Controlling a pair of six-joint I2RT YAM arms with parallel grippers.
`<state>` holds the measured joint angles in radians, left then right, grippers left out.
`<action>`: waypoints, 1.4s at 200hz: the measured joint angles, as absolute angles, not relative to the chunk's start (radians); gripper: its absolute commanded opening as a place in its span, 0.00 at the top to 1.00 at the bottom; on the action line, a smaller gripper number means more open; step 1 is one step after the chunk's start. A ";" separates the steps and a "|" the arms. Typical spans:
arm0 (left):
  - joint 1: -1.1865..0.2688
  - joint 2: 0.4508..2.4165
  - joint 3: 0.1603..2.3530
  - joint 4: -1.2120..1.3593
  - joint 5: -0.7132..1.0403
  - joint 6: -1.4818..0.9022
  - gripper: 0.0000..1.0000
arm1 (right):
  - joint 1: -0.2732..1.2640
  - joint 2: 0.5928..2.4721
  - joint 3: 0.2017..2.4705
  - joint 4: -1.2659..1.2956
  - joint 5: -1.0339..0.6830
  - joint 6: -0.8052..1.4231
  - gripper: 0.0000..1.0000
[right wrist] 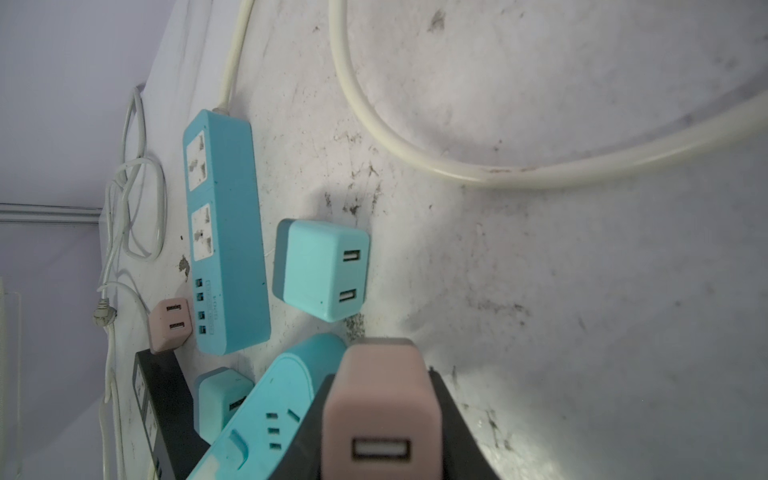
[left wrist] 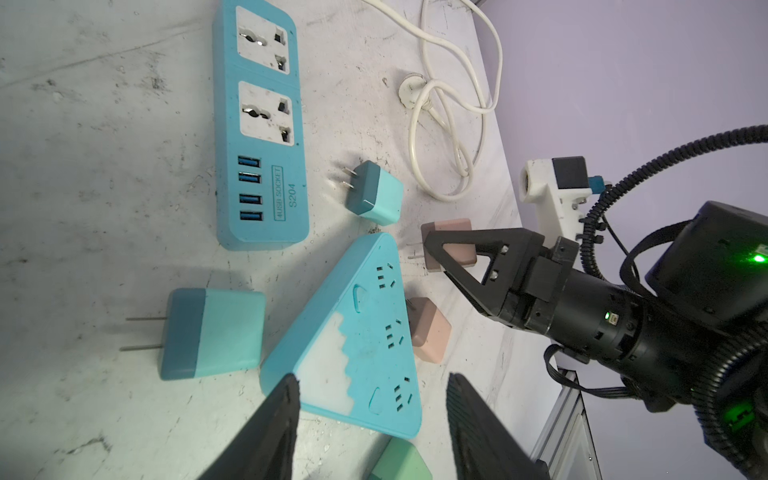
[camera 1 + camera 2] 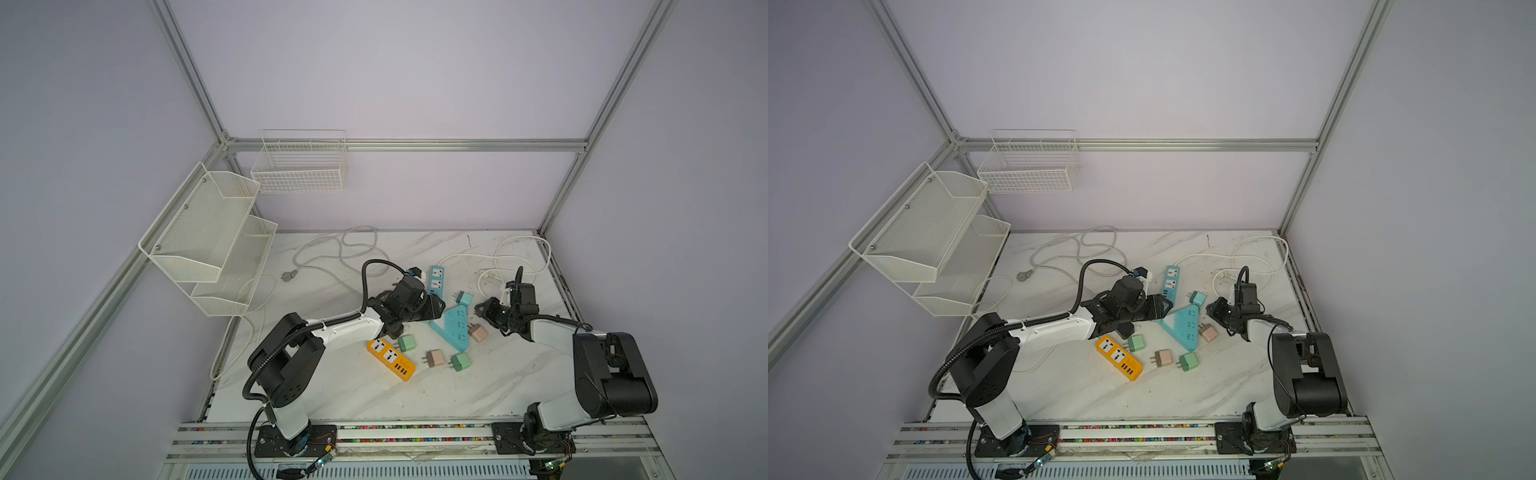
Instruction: Pull the plug off the socket
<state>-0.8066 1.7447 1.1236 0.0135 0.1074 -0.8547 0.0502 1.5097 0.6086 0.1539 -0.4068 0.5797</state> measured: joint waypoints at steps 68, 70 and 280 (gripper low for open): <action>-0.807 1.745 1.124 0.014 0.097 -0.854 0.40 | 0.050 1.544 0.601 0.181 -0.405 0.578 0.56; -0.807 1.745 1.124 0.014 0.097 -0.854 0.40 | 0.050 1.544 0.601 0.180 -0.405 0.578 0.55; -0.448 1.272 0.991 -0.340 -0.361 -0.683 0.00 | 0.050 1.201 0.781 -0.020 0.052 0.420 0.03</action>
<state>-0.4484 1.2716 0.9909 -0.3401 -0.3611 -0.6827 0.0502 1.2007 0.7811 -0.0204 0.0517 0.4198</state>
